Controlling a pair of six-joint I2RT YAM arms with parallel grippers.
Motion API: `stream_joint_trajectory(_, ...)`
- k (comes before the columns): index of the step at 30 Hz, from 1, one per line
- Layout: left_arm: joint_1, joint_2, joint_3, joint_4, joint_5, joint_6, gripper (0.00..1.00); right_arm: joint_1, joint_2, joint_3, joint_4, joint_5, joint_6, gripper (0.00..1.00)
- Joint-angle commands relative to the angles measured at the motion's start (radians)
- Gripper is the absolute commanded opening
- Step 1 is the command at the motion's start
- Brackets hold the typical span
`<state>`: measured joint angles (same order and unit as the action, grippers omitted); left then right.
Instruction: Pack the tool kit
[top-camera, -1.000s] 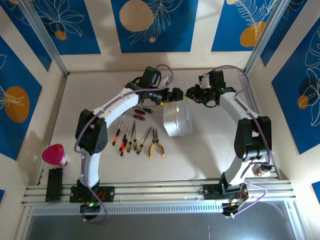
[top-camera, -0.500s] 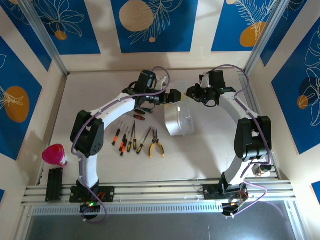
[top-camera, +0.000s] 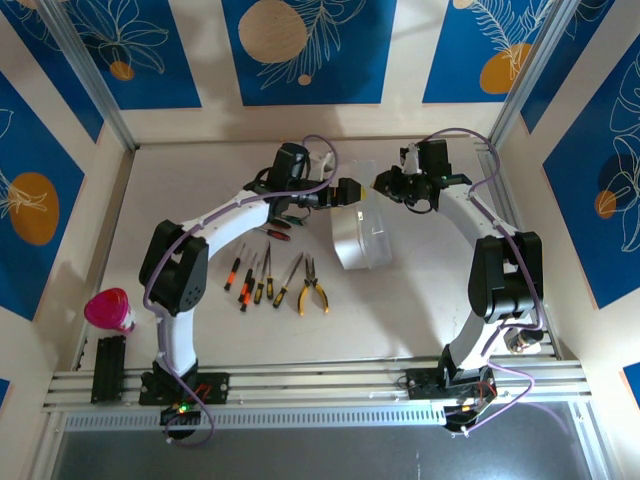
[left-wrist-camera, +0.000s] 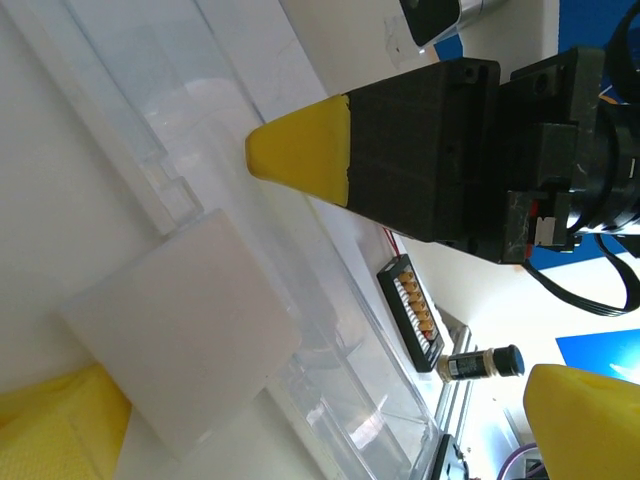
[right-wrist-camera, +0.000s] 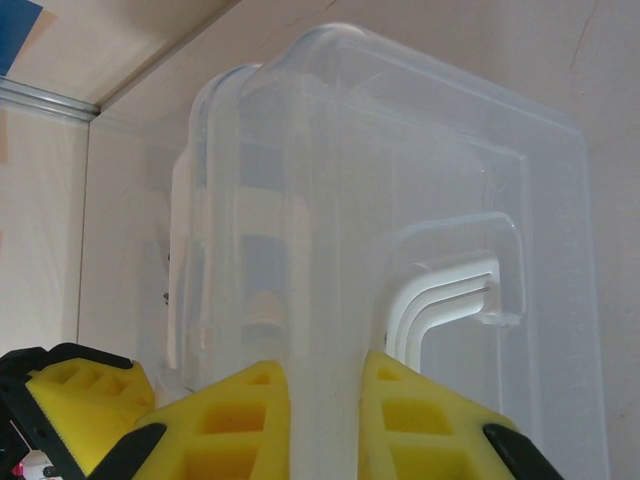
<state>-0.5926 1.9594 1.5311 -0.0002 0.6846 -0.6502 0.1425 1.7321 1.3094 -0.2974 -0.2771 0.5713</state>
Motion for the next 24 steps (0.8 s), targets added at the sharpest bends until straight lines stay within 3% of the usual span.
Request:
stream_joint_trajectory(1, -0.065, 0.054, -0.040, 0.140, 0.152, -0.021, 1.00, 0.069, 0.071, -0.039, -0.121, -0.088, 0.007, 0.02)
stream_joint_trajectory(16, -0.065, 0.053, -0.101, 0.318, 0.179, -0.114, 1.00, 0.067, 0.081, -0.039, -0.116, -0.096, 0.016, 0.01)
stream_joint_trajectory(24, -0.060, 0.049, -0.127, 0.304, 0.166, -0.103, 1.00, 0.063, 0.085, -0.024, -0.131, -0.090, 0.014, 0.02)
